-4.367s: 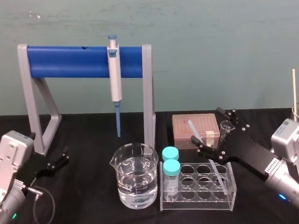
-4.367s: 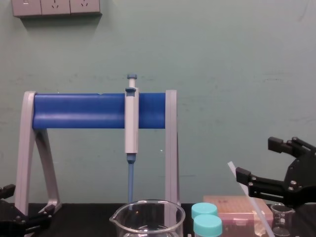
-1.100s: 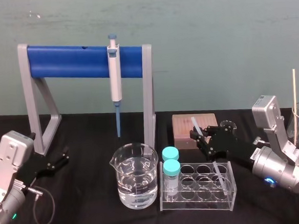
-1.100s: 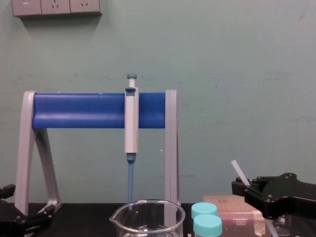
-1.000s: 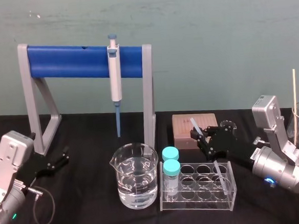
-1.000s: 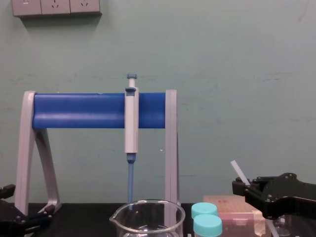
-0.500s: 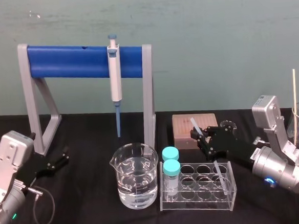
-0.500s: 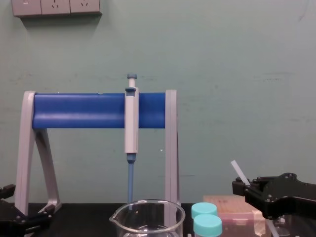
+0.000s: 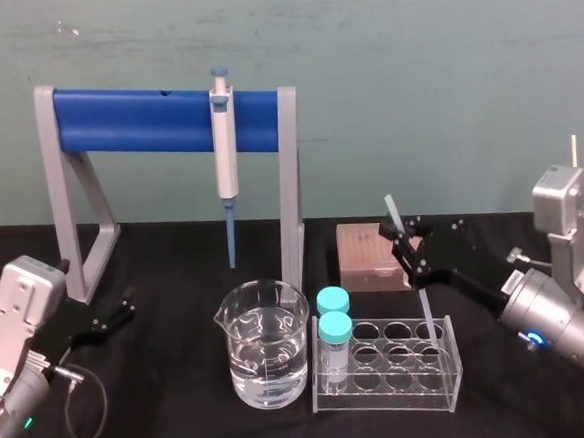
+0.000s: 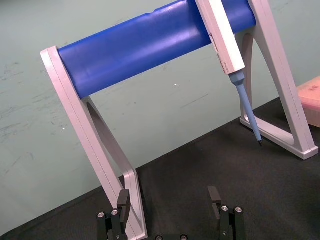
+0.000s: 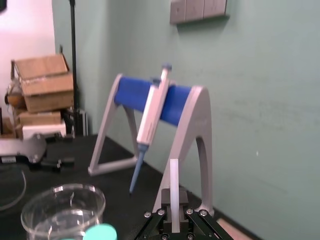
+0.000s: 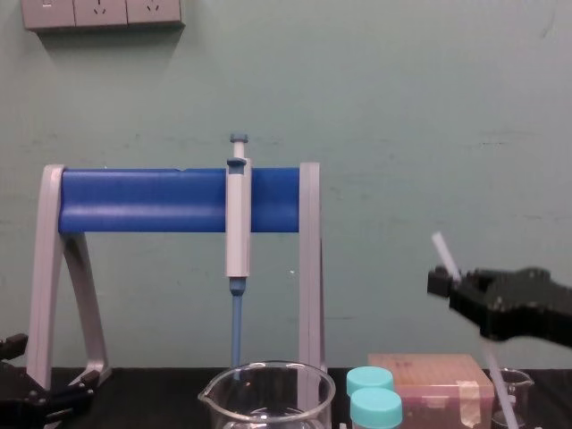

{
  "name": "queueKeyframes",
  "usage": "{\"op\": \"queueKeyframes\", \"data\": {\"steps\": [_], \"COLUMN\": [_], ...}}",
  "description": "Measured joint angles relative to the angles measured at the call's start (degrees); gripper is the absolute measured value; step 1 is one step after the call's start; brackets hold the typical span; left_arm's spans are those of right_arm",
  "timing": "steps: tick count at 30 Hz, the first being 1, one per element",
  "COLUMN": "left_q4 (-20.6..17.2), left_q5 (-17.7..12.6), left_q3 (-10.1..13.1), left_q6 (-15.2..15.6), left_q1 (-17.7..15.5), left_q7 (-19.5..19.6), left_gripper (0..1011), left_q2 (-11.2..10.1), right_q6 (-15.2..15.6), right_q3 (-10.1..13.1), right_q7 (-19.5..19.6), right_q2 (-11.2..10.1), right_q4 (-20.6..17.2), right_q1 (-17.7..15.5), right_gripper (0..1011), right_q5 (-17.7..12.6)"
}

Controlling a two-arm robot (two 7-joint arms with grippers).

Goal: Pick up the stirring rod with one hand, then place it down.

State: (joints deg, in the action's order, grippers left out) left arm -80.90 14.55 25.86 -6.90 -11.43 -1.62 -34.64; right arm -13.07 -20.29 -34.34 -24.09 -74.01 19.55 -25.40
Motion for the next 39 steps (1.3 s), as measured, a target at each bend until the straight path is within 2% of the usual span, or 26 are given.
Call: {"op": "queueKeyframes", "data": {"steps": [11, 18, 28, 34, 39], "left_q4": [0.00, 0.00, 0.00, 0.00, 0.00], "left_q5": [0.00, 0.00, 0.00, 0.00, 0.00], "left_q3": [0.00, 0.00, 0.00, 0.00, 0.00], "left_q6": [0.00, 0.00, 0.00, 0.00, 0.00], "left_q1": [0.00, 0.00, 0.00, 0.00, 0.00], "left_q7": [0.00, 0.00, 0.00, 0.00, 0.00], "left_gripper": [1001, 1000, 1000, 1000, 1000], "left_q2": [0.00, 0.00, 0.00, 0.00, 0.00], "right_q6": [-3.97, -8.73, -17.43, -21.75, -23.44], "right_q3": [2.32, 4.22, 6.83, 8.19, 9.02], "right_q7": [-0.47, 0.05, 3.17, 3.06, 2.75], "right_q2": [0.09, 0.52, 2.26, 3.28, 4.23], "right_q4": [-4.51, -5.86, -4.27, -2.14, -0.91], "right_q1": [-1.31, -2.09, -4.48, -5.53, -6.25], "right_gripper": [72, 72, 72, 72, 72], "right_q5": [-1.76, -1.33, 4.06, 4.90, 4.60]}}
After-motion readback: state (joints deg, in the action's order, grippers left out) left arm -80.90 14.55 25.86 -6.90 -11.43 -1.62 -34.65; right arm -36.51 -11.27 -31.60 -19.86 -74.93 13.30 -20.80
